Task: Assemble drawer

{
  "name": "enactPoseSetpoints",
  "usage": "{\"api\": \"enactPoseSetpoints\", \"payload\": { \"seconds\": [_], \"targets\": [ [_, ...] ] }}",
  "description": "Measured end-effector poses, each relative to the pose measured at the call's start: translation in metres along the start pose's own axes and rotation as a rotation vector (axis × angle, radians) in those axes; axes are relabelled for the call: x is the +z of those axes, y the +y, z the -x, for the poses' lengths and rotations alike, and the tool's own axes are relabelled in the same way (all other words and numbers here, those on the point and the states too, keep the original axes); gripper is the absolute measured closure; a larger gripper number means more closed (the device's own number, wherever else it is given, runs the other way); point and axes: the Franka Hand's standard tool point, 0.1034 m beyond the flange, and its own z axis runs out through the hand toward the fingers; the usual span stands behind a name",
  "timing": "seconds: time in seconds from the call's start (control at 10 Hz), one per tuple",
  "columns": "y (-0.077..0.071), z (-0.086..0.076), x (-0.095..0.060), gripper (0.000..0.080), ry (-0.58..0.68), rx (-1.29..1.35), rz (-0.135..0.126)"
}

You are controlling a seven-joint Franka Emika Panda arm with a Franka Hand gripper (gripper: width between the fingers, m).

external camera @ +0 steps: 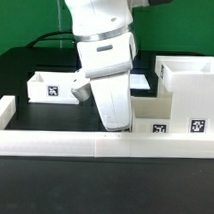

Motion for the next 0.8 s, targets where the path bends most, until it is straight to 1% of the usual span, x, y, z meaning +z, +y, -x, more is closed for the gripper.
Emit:
{"api": "enactPoseSetpoints", "payload": {
  "seconds": [0.1,0.2,0.3,0.4,0.5,0.6,0.8],
  "targets": [
    [0.002,0.001,0.0,0.015,-0.003,-0.044,0.025],
    [0.002,0.001,0.003,0.015,-0.011,-0.094,0.069],
    [0.0,-0.009,0.006,0.015,-0.01,-0.117,0.07],
    [0.002,-0.023,0.006,0.015,-0.005,-0.141,0.08],
    [0.004,-0.031,0.006,0.015,0.0,-0.142,0.086],
    [0.003,-0.033,0.006,0.015,0.0,-0.137,0.084],
    [0.003,-0.03,0.006,0.015,-0.001,-0.132,0.084]
  ]
}}
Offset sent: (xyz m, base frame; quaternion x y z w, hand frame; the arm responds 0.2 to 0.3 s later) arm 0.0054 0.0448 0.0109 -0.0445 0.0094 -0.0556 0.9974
